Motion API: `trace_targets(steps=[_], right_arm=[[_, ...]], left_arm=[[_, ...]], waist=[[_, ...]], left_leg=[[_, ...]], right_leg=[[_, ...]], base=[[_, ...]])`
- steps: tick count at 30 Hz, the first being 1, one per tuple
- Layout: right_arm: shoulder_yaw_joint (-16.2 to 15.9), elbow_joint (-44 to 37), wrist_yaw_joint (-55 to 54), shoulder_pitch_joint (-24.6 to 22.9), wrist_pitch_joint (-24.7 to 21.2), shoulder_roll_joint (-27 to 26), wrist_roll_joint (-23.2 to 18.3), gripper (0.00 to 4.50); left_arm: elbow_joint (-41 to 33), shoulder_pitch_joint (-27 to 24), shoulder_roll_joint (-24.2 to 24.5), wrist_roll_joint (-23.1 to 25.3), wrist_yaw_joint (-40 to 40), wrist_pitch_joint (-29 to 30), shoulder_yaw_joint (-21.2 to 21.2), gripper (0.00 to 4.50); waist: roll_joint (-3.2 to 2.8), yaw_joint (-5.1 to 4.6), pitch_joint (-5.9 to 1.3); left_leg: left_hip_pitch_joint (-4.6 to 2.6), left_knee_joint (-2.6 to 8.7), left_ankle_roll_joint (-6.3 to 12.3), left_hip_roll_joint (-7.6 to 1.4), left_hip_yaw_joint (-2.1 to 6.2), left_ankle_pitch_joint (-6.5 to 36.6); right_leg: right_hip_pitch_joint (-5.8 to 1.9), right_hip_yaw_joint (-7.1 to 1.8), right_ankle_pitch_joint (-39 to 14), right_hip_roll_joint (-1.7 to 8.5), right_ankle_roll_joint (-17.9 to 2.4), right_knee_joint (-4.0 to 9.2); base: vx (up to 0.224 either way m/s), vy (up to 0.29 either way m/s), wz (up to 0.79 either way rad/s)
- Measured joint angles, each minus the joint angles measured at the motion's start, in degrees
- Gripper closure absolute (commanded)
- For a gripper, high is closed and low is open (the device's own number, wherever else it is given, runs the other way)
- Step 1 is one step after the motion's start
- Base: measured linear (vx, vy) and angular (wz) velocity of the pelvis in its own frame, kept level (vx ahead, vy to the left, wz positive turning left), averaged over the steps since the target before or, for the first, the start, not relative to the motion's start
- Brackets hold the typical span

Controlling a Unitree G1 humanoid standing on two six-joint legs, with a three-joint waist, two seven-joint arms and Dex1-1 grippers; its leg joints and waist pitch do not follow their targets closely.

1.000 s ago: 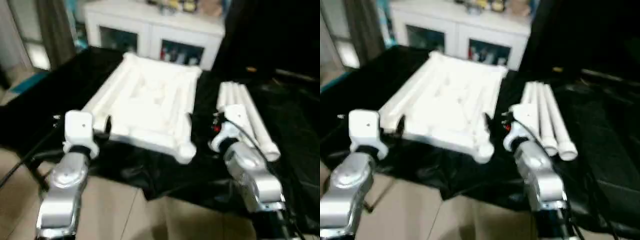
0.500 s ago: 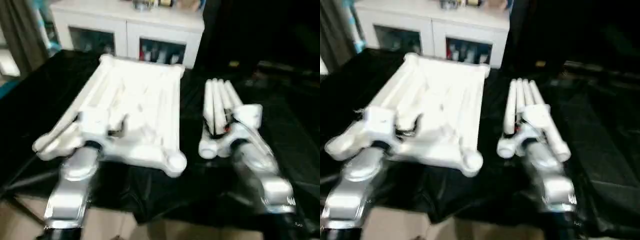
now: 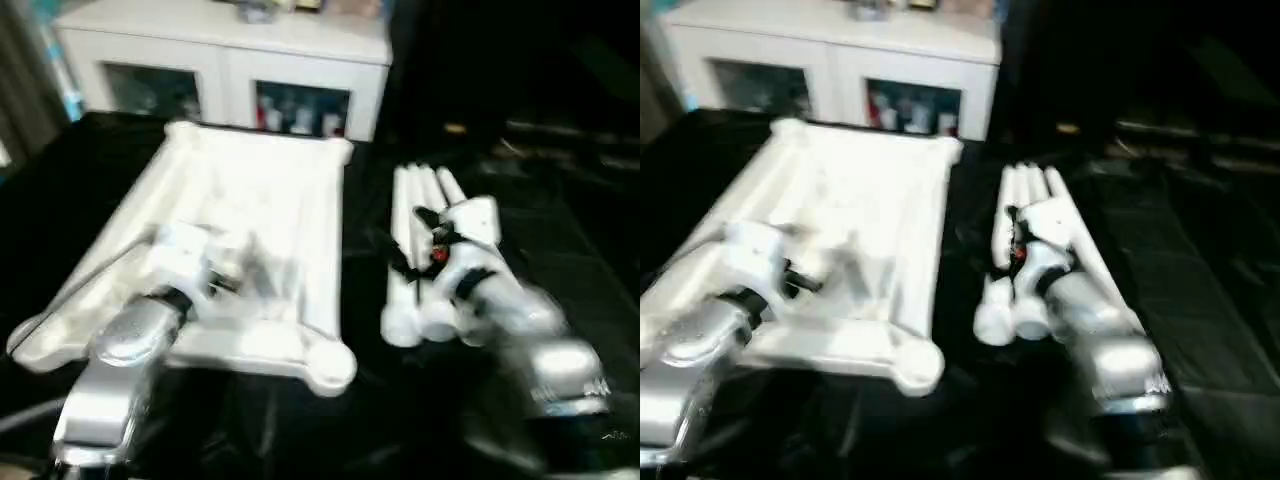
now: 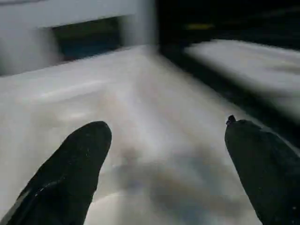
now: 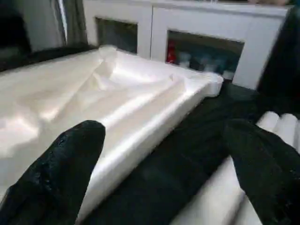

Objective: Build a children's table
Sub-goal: Move to table

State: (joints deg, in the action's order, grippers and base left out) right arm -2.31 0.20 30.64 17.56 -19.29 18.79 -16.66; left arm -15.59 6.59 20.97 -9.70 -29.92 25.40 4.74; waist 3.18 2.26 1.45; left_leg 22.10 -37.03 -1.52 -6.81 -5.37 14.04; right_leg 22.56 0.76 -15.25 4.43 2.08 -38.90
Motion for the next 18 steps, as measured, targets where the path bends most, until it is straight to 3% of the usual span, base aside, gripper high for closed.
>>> trace_targets(steps=[2,5,6,9,13,18], right_arm=[[-0.5,0.0,5.1,0.9,-0.5,2.4,-1.0,0.00],[-1.5,0.0,11.4,1.9,-1.8,5.8,-2.6,0.00],[-2.4,0.0,13.7,2.3,-2.2,7.2,-3.1,0.00],[-5.3,-0.3,19.9,2.5,-2.6,10.9,-3.3,0.00],[-7.7,-1.6,24.5,1.9,-3.0,12.4,-2.9,0.00],[-9.1,-4.5,27.4,1.0,-6.7,13.7,-4.2,0.00]], left_arm=[[0.2,-0.4,3.9,-0.8,-5.7,0.5,2.1,0.07],[2.1,0.4,8.4,-0.4,-11.4,-2.2,2.3,0.07],[3.2,1.1,9.3,-0.4,-13.6,-3.8,2.6,0.35],[5.7,3.2,11.8,-0.7,-20.4,-8.2,4.0,0.48],[7.4,5.0,15.2,-2.1,-27.9,-8.6,6.2,0.91],[9.0,5.5,16.9,-2.3,-32.1,-7.5,8.3,1.30]], waist=[[-0.16,-0.11,0.12],[-0.58,0.10,0.44],[-0.72,0.24,0.56],[-1.04,0.73,1.14],[-1.11,1.11,1.38],[-1.26,1.15,1.43]], left_leg=[[-0.20,0.84,-1.11,-0.58,-0.05,-0.6],[-0.70,0.85,-1.73,-1.62,-0.27,-1.1],[-0.87,0.85,-1.99,-1.85,-0.55,-1.1],[-1.88,0.88,-2.07,-2.76,-1.95,-1.4],[-2.01,1.17,-2.14,-2.96,-2.76,-1.4],[-2.06,1.18,-2.19,-3.10,-2.96,-1.5]], right_leg=[[-0.23,0.24,0.7,-0.51,-0.6,0.94],[-0.80,0.56,1.4,-1.20,-1.7,1.86],[-0.97,0.59,1.5,-1.19,-1.9,1.83],[-1.81,0.61,1.5,-1.07,-1.8,1.84],[-1.57,0.27,1.6,-1.03,-1.9,1.85],[-1.52,0.21,2.0,-1.08,-2.2,1.83]], base=[[0.000,0.000,0.00],[-0.062,-0.029,-0.04],[-0.065,-0.013,0.01],[-0.080,-0.007,0.03],[-0.032,0.001,-0.01],[0.000,0.000,0.00]])
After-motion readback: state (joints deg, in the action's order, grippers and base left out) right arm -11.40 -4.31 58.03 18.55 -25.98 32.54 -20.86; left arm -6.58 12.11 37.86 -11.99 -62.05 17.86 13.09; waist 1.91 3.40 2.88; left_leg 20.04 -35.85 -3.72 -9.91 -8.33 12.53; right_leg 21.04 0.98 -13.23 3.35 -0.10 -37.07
